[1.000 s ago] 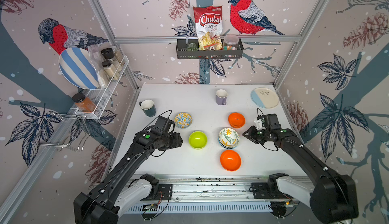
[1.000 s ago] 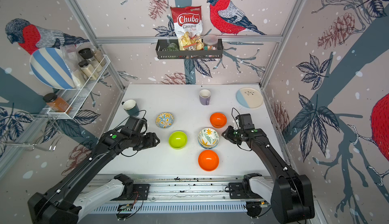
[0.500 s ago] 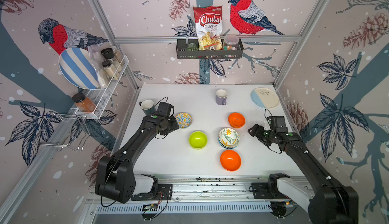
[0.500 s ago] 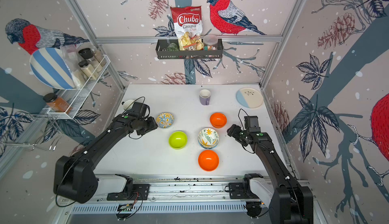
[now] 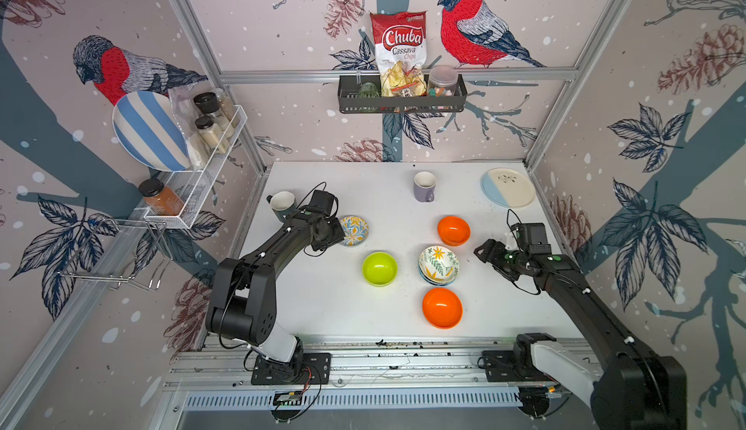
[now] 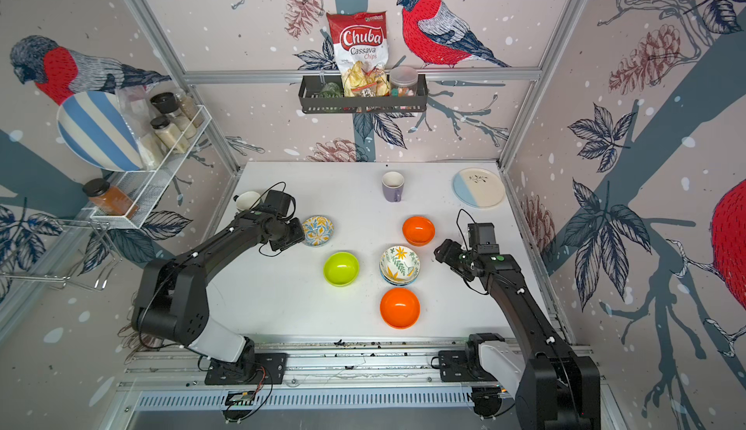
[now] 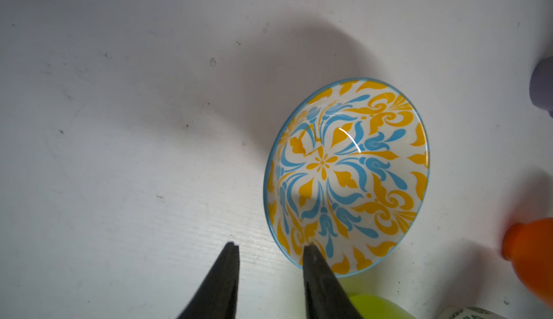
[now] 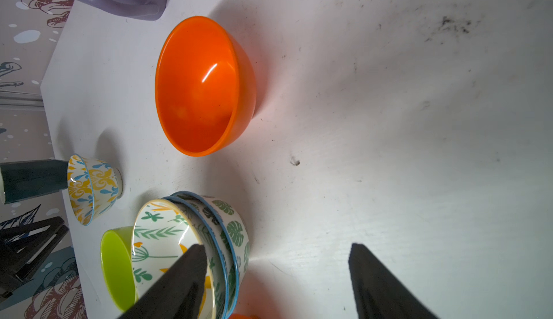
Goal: Stack the bowls
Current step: Pick up the bowl from the center of the board.
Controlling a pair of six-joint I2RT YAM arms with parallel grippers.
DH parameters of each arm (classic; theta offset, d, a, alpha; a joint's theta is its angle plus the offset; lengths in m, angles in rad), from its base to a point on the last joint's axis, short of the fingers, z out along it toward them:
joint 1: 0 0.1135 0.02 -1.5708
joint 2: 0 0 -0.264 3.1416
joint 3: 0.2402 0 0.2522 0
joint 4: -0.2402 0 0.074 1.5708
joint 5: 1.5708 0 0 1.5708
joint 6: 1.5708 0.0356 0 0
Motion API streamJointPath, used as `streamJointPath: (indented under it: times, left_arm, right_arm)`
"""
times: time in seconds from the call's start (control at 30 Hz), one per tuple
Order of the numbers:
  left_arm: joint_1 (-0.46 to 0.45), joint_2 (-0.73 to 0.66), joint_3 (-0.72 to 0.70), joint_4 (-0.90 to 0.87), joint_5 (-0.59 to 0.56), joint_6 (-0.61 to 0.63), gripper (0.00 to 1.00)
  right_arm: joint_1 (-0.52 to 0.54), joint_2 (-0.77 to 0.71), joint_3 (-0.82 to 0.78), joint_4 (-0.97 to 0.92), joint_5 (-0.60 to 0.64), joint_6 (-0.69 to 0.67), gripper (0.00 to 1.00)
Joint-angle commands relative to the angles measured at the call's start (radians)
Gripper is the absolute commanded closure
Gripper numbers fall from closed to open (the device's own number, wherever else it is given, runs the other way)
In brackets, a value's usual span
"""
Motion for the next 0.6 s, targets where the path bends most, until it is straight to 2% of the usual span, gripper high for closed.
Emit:
streamJointPath:
  times: [0.0, 0.07, 0.17, 0.43, 0.57]
  left_arm:
    - [0.005, 0.033, 0.000, 0.036, -0.002, 0.010, 0.62]
    - [0.009, 0.057, -0.001, 0.051, 0.016, 0.010, 0.63]
    - [0.015, 0.080, -0.003, 0.072, 0.034, 0.013, 0.71]
    - [0.028, 0.084, -0.027, 0.097, 0.046, 0.014, 0.77]
    - [0.032, 0.090, -0.031, 0.103, 0.053, 0.017, 0.86]
  right_arm:
    - [0.000, 0.004, -0.001, 0.023, -0.020, 0.013, 0.23]
    - [0.000, 0.010, 0.001, 0.023, -0.028, 0.012, 0.23]
    - [0.001, 0.017, 0.004, 0.023, -0.042, 0.011, 0.24]
    - [0.001, 0.035, 0.006, 0.021, -0.043, 0.010, 0.24]
    - [0.001, 0.036, 0.008, 0.020, -0.044, 0.010, 0.24]
